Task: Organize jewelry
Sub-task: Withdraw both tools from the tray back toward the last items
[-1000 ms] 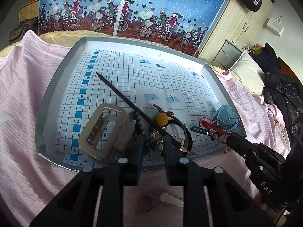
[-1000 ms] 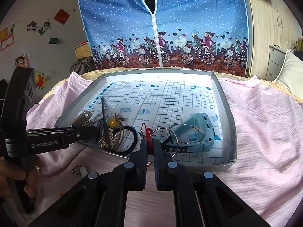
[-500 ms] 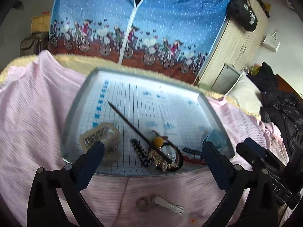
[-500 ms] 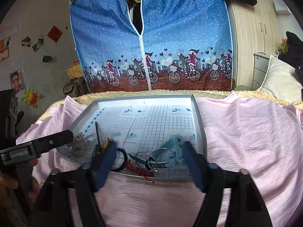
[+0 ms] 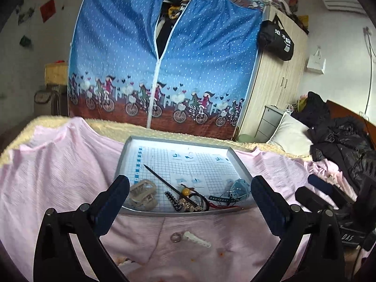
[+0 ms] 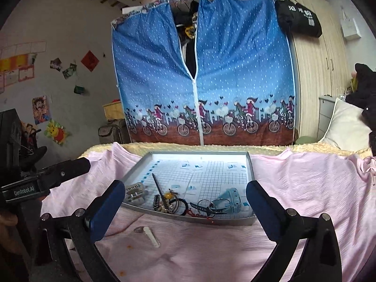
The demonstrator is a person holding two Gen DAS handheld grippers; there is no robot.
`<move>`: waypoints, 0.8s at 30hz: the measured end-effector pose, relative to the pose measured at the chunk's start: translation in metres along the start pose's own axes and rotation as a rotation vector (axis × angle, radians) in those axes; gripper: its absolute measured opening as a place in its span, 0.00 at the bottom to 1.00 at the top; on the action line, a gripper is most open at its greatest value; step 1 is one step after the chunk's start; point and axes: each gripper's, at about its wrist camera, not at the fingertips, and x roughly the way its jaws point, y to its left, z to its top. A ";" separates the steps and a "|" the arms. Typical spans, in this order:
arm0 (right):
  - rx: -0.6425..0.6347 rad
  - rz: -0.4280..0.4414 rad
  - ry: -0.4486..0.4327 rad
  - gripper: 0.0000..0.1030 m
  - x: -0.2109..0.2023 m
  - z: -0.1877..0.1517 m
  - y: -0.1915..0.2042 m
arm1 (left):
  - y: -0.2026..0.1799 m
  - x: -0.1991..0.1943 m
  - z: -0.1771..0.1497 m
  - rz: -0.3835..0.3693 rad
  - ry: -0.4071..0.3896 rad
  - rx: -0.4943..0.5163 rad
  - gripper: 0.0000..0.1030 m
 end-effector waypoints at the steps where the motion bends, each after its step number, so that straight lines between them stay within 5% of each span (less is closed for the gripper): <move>1: -0.001 -0.001 -0.009 1.00 -0.008 -0.001 0.003 | -0.003 -0.009 -0.001 0.005 0.002 0.014 0.98; 11: 0.069 -0.022 -0.047 1.00 -0.074 -0.028 0.013 | -0.026 -0.092 -0.043 0.089 -0.079 0.092 0.98; 24: 0.104 -0.057 0.077 1.00 -0.107 -0.065 0.030 | -0.030 -0.112 -0.090 0.162 0.071 0.067 0.98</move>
